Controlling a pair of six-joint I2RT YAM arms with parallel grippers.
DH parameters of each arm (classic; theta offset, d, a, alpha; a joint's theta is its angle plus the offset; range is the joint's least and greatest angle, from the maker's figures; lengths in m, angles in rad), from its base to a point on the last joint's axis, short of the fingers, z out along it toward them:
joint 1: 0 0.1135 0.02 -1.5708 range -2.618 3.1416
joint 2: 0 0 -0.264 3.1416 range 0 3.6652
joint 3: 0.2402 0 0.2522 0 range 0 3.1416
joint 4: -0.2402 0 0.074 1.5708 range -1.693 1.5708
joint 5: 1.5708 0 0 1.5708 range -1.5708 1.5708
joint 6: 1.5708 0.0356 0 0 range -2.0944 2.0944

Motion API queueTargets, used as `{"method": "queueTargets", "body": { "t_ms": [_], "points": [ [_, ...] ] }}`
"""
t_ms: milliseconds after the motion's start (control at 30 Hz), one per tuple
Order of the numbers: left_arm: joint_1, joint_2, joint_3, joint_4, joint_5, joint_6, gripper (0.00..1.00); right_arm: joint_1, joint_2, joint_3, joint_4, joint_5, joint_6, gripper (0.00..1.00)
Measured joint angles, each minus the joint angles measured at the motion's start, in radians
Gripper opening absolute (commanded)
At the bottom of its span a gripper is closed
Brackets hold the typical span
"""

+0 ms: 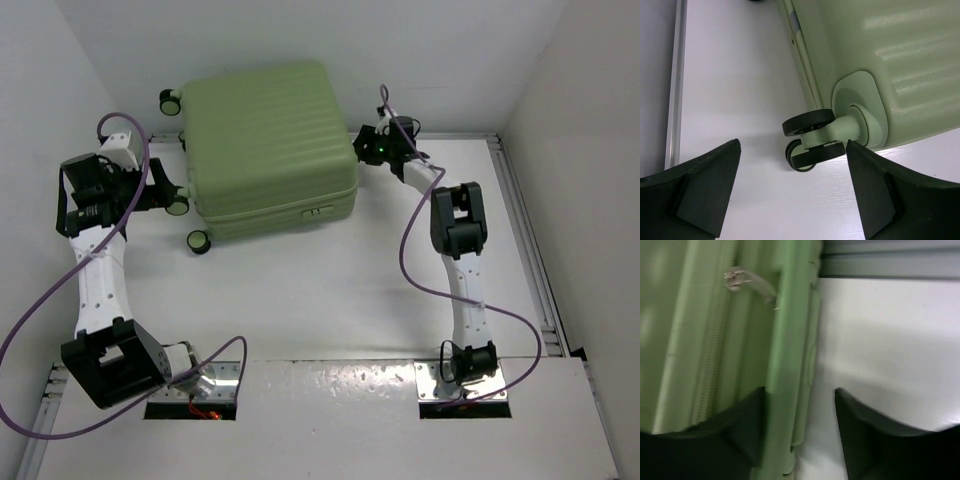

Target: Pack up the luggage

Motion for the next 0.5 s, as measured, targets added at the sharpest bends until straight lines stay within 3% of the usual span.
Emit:
{"method": "queueTargets", "body": {
  "t_ms": [33,100,133,233,367,500],
  "points": [
    [0.0,0.001,0.0,-0.001,-0.002,0.002,0.92,0.008,0.0,0.013,-0.014,0.0,-0.03,0.4],
    [0.0,0.001,0.0,0.0,-0.008,0.007,0.92,0.027,-0.007,0.034,-0.047,0.013,-0.095,0.32],
    [0.0,0.001,0.0,0.0,-0.01,0.013,0.92,0.035,-0.012,0.041,-0.063,0.022,-0.127,0.21],
    [0.0,0.001,0.0,0.0,-0.015,0.026,0.92,0.05,-0.026,0.043,-0.097,0.056,-0.197,0.0],
    [0.0,-0.007,0.001,-0.002,-0.016,0.045,0.92,0.064,-0.058,-0.004,-0.084,0.115,-0.228,0.0],
    [0.0,-0.042,0.002,-0.004,-0.011,0.068,0.92,0.072,-0.18,-0.21,-0.015,0.151,-0.21,0.0]
  ]
}}
